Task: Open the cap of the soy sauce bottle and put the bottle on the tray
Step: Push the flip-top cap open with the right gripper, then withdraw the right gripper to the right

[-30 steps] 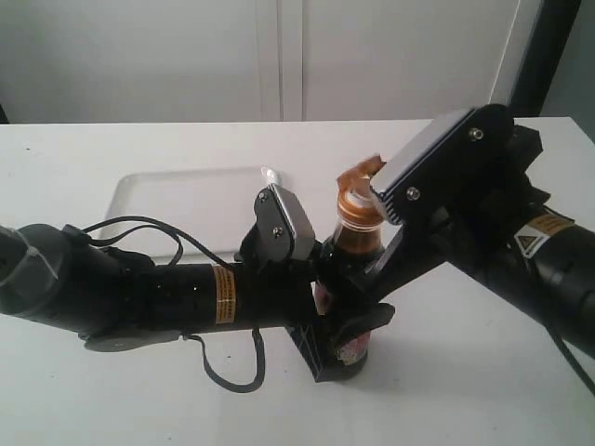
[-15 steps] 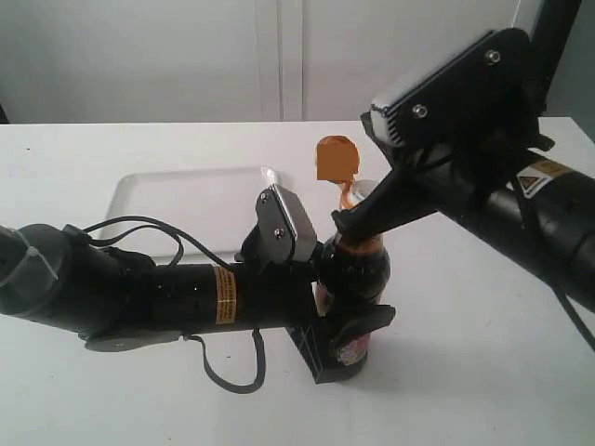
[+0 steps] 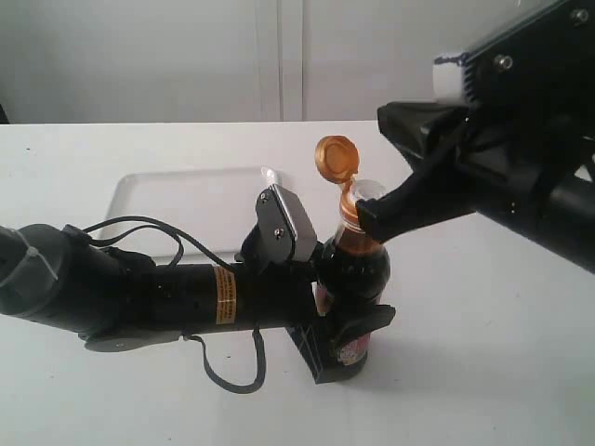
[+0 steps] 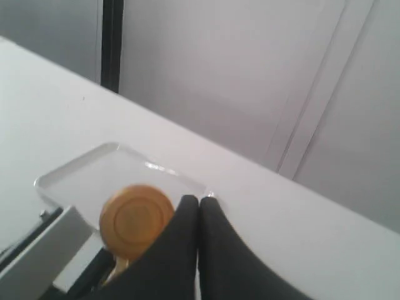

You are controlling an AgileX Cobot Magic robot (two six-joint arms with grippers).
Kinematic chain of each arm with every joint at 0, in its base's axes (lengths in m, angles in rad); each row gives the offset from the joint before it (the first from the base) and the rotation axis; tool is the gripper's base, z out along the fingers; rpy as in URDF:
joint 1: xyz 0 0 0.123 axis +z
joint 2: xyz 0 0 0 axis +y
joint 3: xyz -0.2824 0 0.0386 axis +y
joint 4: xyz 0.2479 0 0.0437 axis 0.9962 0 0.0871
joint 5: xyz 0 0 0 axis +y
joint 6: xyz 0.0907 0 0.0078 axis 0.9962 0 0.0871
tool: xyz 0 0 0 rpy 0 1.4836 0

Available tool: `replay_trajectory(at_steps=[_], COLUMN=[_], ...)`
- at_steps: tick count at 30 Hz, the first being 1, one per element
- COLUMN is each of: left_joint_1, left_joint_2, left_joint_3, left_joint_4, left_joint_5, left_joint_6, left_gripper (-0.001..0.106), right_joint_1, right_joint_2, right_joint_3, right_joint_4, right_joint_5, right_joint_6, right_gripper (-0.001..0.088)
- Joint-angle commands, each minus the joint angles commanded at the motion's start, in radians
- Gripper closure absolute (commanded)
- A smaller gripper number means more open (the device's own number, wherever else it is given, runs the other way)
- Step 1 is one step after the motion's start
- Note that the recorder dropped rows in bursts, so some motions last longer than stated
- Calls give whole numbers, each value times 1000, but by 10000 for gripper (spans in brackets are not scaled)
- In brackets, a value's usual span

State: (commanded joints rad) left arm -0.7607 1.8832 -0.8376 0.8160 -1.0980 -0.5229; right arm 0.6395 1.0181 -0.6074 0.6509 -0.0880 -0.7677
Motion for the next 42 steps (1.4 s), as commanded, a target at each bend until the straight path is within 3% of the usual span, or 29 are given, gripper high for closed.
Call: replay_trajectory(at_steps=[11, 19, 25, 28, 35, 38, 42], left_joint_1=[0, 0, 0, 0, 0, 0, 0], left_joint_2=[0, 0, 0, 0, 0, -4, -35], left_joint_3=[0, 0, 0, 0, 0, 0, 0], left_joint_4=[0, 0, 0, 0, 0, 0, -5], left_joint_5=[0, 2, 18, 20, 23, 23, 24], left_joint_6=[-4, -9, -23, -31, -48, -62, -64], left_gripper=[1053, 1053, 1053, 1053, 1053, 1053, 1053], right_joint_1=[-209, -345, -383, -383, -383, -386, -423], right_joint_2=[-54, -28, 29, 60, 75, 84, 108], right_joint_3=[-22, -118, -141, -141, -141, -139, -139], right_joint_4=[0, -40, -131, -258, -600, -681, -689], right_joint_5=[196, 571, 875, 922, 881, 831, 776], right_joint_6=[-23, -39, -25, 95, 478, 617, 730], right_gripper=[868, 868, 868, 868, 868, 868, 868])
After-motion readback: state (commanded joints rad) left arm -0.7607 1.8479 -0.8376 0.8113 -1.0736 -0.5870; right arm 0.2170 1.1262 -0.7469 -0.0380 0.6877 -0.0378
